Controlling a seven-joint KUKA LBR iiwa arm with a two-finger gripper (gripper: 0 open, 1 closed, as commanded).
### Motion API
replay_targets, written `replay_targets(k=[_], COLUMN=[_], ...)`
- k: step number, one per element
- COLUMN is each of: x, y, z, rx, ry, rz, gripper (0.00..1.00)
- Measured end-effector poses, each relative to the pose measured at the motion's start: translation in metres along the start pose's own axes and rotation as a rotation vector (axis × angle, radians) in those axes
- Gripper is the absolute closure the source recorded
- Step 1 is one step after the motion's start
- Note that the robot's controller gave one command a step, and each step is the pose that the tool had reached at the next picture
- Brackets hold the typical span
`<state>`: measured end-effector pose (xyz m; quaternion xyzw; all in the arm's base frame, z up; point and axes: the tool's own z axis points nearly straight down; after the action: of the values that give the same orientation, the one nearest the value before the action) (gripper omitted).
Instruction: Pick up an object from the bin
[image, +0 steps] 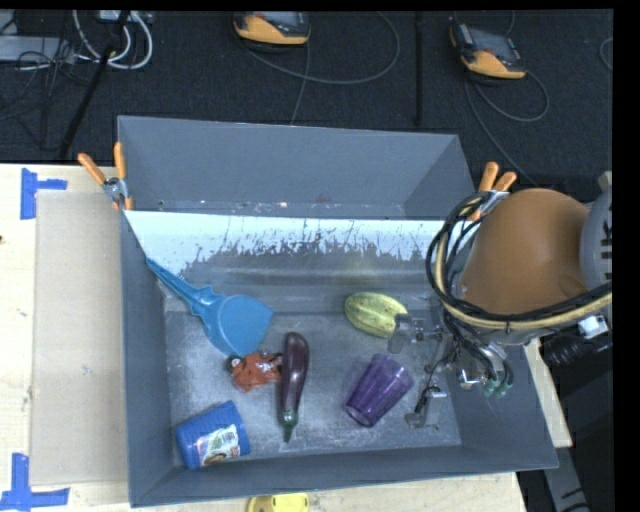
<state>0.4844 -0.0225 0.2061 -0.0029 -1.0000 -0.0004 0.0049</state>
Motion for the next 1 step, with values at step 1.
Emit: replay_targets(k=[1], x=[-0.0016], y=[0.0000], z=[-0.0040], rx=[0.001], ry=[-0.008], rz=[-0.001], gripper=[0.00])
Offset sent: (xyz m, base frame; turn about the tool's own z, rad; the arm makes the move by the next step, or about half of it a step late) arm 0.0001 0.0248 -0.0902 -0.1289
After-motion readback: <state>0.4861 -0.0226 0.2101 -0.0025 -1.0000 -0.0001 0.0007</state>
